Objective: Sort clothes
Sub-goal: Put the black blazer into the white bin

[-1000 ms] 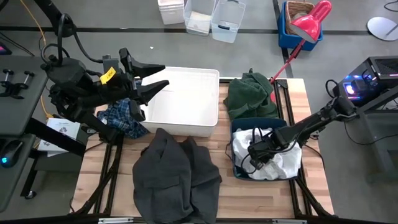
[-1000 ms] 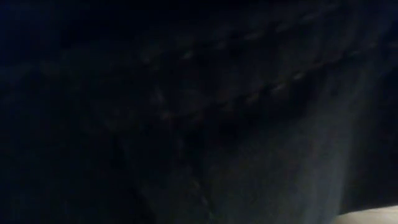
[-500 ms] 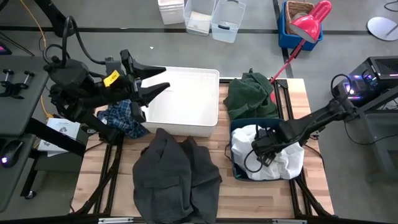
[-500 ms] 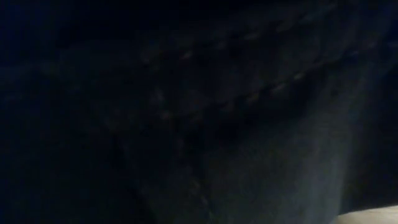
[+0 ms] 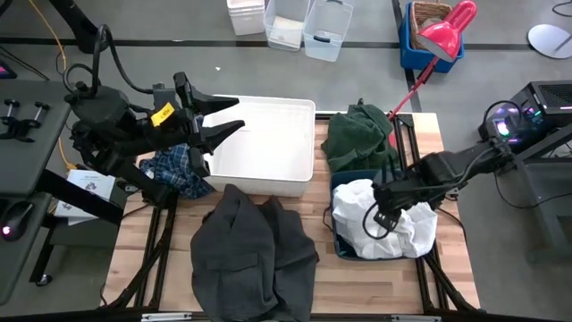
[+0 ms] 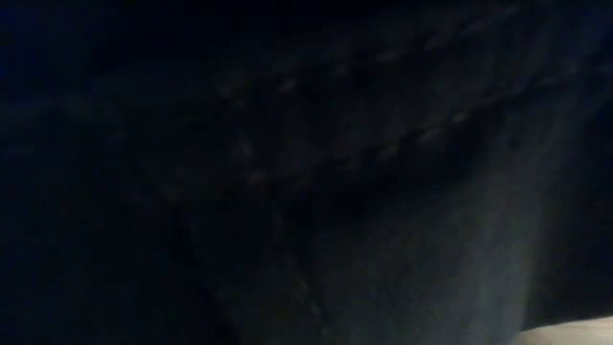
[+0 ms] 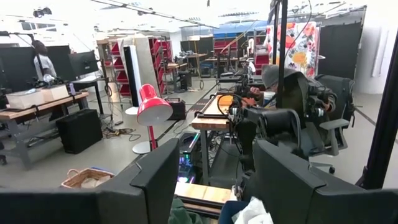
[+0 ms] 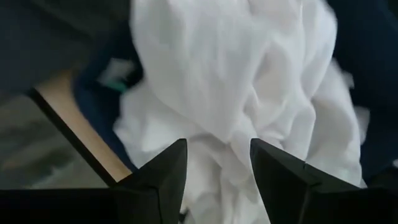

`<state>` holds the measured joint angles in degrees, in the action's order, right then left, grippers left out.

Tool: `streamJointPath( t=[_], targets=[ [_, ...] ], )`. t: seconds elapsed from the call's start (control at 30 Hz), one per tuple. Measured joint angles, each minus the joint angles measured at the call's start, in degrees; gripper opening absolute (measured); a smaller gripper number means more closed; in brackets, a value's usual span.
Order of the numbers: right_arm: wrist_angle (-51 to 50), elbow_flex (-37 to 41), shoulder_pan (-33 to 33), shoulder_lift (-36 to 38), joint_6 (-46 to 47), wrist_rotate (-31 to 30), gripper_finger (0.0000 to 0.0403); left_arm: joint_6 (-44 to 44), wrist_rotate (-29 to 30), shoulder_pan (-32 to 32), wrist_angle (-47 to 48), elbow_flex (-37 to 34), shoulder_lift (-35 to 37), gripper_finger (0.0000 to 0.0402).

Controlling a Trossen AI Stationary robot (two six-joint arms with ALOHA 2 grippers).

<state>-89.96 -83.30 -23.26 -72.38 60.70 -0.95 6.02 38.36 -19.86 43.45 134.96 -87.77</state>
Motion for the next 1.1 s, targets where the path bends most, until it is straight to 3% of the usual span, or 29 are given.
streamJointPath(
  t=[0.13,0.3,0.4,0.73,0.9,1.1],
  targets=[
    [1.0,-4.8,0.0,0.0,0.7,-4.3,0.0174,-3.8,-3.4,0.0,1.8,0.0,-0.1,0.0196],
    [4.8,-9.5,0.0,0.0,-1.4,-8.4,0.0174,-8.3,-18.7,-0.1,10.0,0.0,-1.4,0.0196],
    [7.7,-11.5,0.0,0.0,-3.5,-9.9,0.0174,-13.6,-24.4,-0.9,17.2,0.0,-3.7,0.0196],
    [13.8,-12.6,0.0,0.0,-8.3,-12.6,0.0174,-27.7,-25.2,-7.7,46.5,0.0,-18.0,0.0196],
    [13.8,-12.5,0.0,0.0,-8.3,-12.6,0.0174,-28.1,-27.2,-12.2,42.4,-4.6,-21.6,0.0196],
    [14.0,-12.5,0.0,0.0,-8.4,-12.6,0.0174,-31.0,-35.8,-13.2,34.1,-21.4,-18.2,0.0196]
  ],
)
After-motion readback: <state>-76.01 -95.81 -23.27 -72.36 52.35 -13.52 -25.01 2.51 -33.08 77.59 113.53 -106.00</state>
